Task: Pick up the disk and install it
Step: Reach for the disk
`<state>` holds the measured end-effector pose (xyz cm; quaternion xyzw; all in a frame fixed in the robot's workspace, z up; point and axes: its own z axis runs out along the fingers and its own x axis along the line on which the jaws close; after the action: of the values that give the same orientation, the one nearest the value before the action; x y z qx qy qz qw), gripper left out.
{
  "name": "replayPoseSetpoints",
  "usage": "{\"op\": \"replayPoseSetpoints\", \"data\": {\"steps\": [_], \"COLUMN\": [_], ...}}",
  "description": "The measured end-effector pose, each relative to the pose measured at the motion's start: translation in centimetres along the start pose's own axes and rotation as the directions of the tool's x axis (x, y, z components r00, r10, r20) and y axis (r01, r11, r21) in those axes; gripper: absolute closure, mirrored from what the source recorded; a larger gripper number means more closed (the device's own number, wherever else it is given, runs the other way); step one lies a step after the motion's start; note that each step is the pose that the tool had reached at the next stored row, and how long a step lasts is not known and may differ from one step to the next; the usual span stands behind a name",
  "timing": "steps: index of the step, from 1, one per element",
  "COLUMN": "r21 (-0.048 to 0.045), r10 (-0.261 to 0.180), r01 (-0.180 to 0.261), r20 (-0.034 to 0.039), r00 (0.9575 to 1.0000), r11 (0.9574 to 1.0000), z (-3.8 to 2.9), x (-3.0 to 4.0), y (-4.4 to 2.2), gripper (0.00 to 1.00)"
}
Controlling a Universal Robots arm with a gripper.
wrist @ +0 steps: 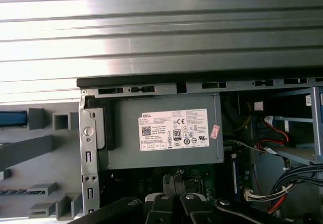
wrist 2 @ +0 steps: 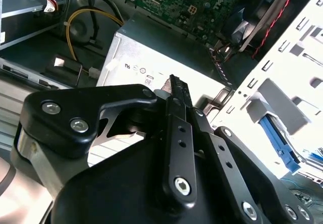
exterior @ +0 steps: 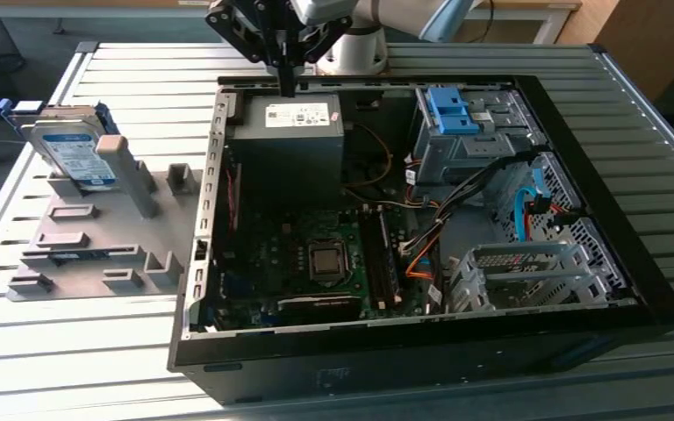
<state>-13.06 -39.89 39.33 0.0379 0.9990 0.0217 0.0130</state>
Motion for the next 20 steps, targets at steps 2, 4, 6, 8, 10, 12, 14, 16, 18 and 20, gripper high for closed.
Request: {"op": "replayPoseSetpoints", "data": {"steps": [2,4,6,8,10,12,14,16,18,20], "r21": [-0.0001,-0.0001,-0.0001,-0.0001,-0.0001,-0.0001,-0.0001,-0.0001,-0.0001,-0.0001], "r10": [0.0,0.0,0.0,0.0,0.0,0.0,0.0,0.0,0.0,0.0], "r01": [0.0,0.0,0.0,0.0,0.0,0.0,0.0,0.0,0.0,0.0], "r20": [0.0,0.0,0.0,0.0,0.0,0.0,0.0,0.0001,0.0,0.0], "r00": [1.0,1.0,1.0,1.0,1.0,1.0,1.0,1.0,1.0,1.0], "r11": [1.0,1.0,1.0,1.0,1.0,1.0,1.0,1.0,1.0,1.0], "z": [0.0,0.0,0.0,0.0,0.0,0.0,0.0,0.0,0.0,0.0], "x": [0.07,0.14,0.22,0.31,0.38,0.44,0.51,0.58,0.64,0.71], "y": [-0.01,-0.01,-0.02,-0.02,-0.03,-0.03,-0.04,-0.04,-0.05,-0.05], "gripper": [0.89,0.89,0.89,0.89,0.89,0.89,0.89,0.89,0.89,0.89]}}
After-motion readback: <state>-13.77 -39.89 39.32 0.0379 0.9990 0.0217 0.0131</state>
